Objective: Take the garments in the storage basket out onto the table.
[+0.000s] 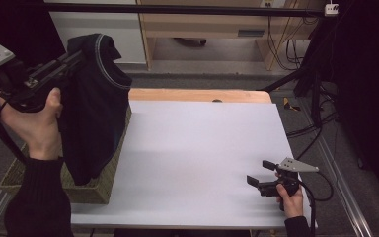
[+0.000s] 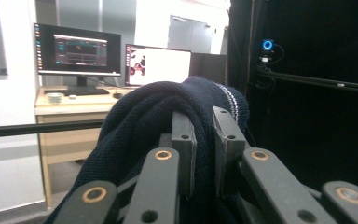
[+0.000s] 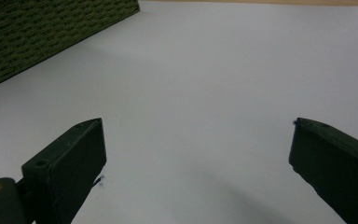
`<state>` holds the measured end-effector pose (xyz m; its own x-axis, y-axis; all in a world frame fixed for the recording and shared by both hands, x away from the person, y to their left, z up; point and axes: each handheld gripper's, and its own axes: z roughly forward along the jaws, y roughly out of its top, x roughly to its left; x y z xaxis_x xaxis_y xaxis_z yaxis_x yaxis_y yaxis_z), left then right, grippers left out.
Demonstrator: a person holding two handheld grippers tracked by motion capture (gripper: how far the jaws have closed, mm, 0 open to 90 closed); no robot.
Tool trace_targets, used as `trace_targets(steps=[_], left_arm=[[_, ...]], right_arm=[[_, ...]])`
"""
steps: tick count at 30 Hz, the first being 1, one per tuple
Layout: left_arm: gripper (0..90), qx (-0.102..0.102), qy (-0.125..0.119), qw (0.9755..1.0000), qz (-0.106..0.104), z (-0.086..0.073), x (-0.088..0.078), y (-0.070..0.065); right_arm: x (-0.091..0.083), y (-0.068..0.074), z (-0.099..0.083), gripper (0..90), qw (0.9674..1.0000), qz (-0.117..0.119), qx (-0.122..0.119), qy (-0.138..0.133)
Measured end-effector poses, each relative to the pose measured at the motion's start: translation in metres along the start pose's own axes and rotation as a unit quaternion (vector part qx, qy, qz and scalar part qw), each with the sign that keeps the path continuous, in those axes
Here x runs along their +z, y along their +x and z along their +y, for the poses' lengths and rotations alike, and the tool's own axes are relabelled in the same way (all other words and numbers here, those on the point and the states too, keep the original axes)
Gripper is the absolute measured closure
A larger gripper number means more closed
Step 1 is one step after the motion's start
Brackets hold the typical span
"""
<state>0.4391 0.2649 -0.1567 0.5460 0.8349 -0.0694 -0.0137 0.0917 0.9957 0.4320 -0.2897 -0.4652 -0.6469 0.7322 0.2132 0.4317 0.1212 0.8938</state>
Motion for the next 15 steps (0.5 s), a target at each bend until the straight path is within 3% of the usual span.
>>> trace_targets(steps=[15], left_arm=[[80.7,0.012,0.019,0.9991,-0.035,-0.009,0.043,-0.035]], right_arm=[[0.0,0.0,0.0,4.5,1.0,0.002,0.0,-0.002]])
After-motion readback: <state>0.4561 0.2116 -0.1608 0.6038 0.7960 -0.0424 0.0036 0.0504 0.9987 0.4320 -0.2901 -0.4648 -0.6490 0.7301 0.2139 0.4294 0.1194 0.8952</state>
